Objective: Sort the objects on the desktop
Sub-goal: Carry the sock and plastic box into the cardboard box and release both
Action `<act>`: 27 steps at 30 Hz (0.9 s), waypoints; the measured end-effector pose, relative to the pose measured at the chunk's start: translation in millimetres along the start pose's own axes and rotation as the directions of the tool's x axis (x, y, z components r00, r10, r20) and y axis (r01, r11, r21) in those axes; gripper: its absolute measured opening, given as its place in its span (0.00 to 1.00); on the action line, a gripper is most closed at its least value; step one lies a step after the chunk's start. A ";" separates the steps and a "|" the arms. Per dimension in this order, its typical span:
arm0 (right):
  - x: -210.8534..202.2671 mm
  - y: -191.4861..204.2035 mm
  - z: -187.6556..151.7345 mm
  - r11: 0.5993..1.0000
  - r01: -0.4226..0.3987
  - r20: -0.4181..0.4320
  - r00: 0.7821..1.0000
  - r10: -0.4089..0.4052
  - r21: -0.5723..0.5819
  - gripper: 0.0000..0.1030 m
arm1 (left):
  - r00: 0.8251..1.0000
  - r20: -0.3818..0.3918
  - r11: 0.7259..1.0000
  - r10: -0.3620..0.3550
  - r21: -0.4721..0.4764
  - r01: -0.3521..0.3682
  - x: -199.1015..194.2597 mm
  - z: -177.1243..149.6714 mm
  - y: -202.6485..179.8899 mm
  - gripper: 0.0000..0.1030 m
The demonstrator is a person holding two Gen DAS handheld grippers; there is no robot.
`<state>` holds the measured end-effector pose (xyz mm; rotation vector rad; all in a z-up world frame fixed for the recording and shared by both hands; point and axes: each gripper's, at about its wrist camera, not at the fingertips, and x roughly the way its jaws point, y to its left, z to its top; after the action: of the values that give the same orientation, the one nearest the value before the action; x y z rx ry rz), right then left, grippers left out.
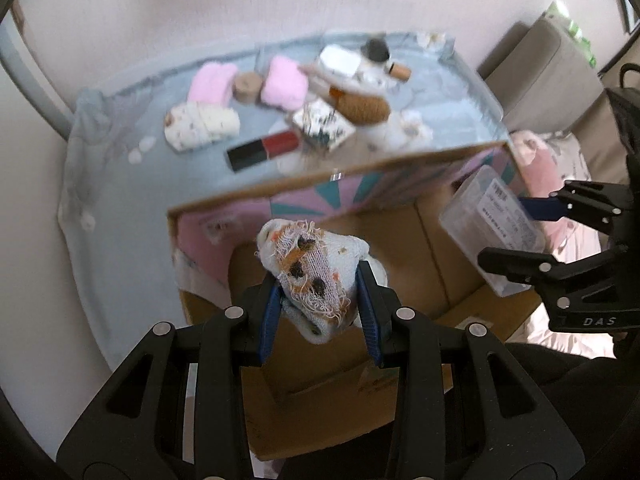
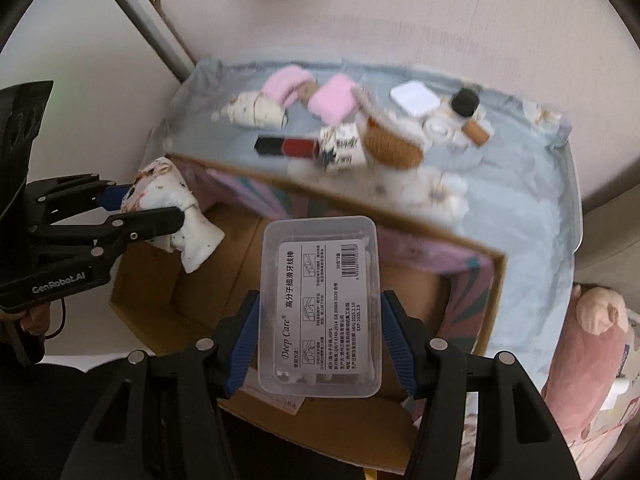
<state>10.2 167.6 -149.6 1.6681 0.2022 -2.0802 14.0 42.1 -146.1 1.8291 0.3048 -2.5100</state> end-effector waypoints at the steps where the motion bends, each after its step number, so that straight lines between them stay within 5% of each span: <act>1: 4.5 -1.6 -2.4 1.000 0.001 -0.009 1.000 -0.001 0.003 0.53 | 1.000 -0.016 1.000 0.004 -0.002 -0.004 5.6 -1.8 -0.8 0.31; 10: 34.0 -8.6 -13.5 1.000 0.007 -0.073 0.997 -0.005 0.022 0.53 | 0.995 -0.096 0.998 0.014 -0.063 -0.020 38.8 -12.8 0.8 0.31; 27: 37.8 -10.3 -23.8 0.999 -0.020 -0.107 0.994 0.023 0.027 0.53 | 0.998 -0.065 0.991 0.021 -0.130 -0.029 30.2 -13.6 -4.5 0.34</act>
<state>20.8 176.2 -193.4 1.7914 0.1917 -1.9872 16.7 51.7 -177.9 1.8535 0.4341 -2.3574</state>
